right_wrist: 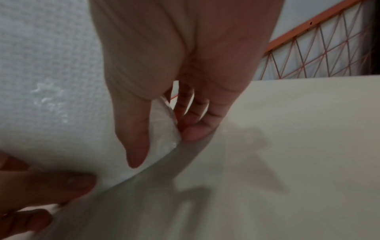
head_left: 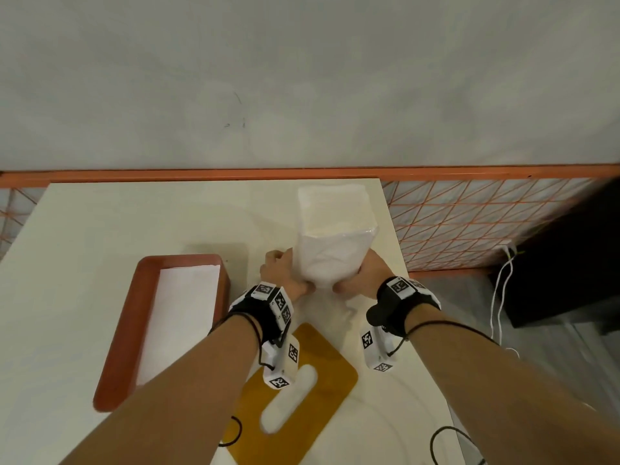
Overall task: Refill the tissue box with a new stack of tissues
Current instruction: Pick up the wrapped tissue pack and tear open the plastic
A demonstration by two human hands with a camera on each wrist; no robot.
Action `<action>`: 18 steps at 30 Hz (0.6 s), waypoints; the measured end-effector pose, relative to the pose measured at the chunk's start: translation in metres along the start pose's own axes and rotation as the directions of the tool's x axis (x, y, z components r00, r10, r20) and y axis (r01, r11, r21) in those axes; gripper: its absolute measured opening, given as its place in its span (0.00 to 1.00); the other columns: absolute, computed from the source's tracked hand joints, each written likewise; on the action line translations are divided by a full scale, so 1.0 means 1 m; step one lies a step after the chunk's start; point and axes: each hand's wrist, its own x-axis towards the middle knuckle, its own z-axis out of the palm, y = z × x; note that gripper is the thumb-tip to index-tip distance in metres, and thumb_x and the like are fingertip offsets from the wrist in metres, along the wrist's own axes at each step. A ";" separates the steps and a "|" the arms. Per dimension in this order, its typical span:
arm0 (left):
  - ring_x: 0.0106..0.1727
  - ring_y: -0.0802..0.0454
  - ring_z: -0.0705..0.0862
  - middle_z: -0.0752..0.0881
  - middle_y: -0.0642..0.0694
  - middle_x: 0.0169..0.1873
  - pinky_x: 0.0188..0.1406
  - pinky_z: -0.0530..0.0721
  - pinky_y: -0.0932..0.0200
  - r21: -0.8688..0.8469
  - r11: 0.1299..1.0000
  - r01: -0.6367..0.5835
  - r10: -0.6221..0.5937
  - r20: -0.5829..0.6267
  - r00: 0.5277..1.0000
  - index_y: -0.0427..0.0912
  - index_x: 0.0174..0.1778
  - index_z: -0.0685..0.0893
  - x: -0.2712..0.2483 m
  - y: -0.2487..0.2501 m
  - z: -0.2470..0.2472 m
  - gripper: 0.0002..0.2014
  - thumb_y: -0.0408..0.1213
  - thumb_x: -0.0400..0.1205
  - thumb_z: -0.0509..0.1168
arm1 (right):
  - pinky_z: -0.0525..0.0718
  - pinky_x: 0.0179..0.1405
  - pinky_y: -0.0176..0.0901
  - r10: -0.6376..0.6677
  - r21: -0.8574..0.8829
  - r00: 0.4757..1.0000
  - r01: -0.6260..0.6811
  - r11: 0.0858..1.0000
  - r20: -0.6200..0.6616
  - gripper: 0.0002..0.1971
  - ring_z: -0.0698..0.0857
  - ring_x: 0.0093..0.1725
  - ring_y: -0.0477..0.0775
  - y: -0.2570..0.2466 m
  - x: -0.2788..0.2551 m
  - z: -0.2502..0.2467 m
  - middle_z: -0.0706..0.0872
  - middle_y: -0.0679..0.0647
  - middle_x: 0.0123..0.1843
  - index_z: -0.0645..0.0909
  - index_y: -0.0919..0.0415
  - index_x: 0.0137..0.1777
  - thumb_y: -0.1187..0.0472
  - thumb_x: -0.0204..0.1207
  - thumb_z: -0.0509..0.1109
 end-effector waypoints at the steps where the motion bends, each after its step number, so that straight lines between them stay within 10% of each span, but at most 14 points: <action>1: 0.73 0.39 0.70 0.72 0.42 0.69 0.71 0.76 0.46 -0.053 0.999 -0.009 0.009 -0.011 1.000 0.51 0.67 0.75 -0.001 -0.001 0.002 0.33 0.45 0.63 0.74 | 0.85 0.43 0.44 0.014 -0.018 1.000 -0.015 1.000 -0.006 0.28 0.87 0.51 0.54 -0.002 0.000 0.001 0.87 0.52 0.51 0.83 0.57 0.58 0.60 0.55 0.83; 5: 0.61 0.40 0.81 0.79 0.41 0.60 0.59 0.85 0.44 -0.367 0.927 -0.073 0.074 -0.010 0.997 0.50 0.66 0.75 -0.010 -0.001 0.005 0.34 0.35 0.62 0.73 | 0.82 0.47 0.42 0.033 0.013 0.999 -0.033 0.999 0.036 0.25 0.84 0.55 0.55 -0.004 -0.007 0.001 0.83 0.50 0.50 0.81 0.57 0.60 0.61 0.62 0.82; 9: 0.44 0.50 0.85 0.84 0.43 0.48 0.37 0.85 0.62 -0.556 0.826 -0.092 0.148 0.057 0.987 0.47 0.69 0.69 -0.021 0.002 -0.006 0.35 0.21 0.68 0.72 | 0.86 0.51 0.51 -0.030 0.195 0.997 0.016 0.981 0.069 0.16 0.84 0.54 0.58 -0.006 -0.025 -0.003 0.85 0.53 0.47 0.82 0.56 0.50 0.68 0.64 0.80; 15: 0.53 0.42 0.86 0.84 0.37 0.55 0.51 0.87 0.46 -0.684 0.723 -0.099 0.200 0.070 0.977 0.52 0.67 0.70 -0.054 0.011 -0.031 0.37 0.28 0.61 0.71 | 0.87 0.54 0.45 -0.118 0.633 0.993 0.106 0.767 -0.024 0.33 0.86 0.63 0.54 -0.018 -0.062 -0.012 0.89 0.54 0.60 0.81 0.54 0.65 0.73 0.58 0.81; 18: 0.50 0.47 0.87 0.84 0.37 0.56 0.50 0.88 0.45 -0.745 0.655 -0.128 0.243 0.047 0.969 0.53 0.65 0.74 -0.071 0.009 -0.044 0.34 0.22 0.65 0.70 | 0.89 0.56 0.59 -0.192 0.749 0.979 0.079 0.658 0.065 0.32 0.86 0.64 0.59 -0.037 -0.083 -0.018 0.86 0.59 0.65 0.80 0.51 0.66 0.77 0.64 0.75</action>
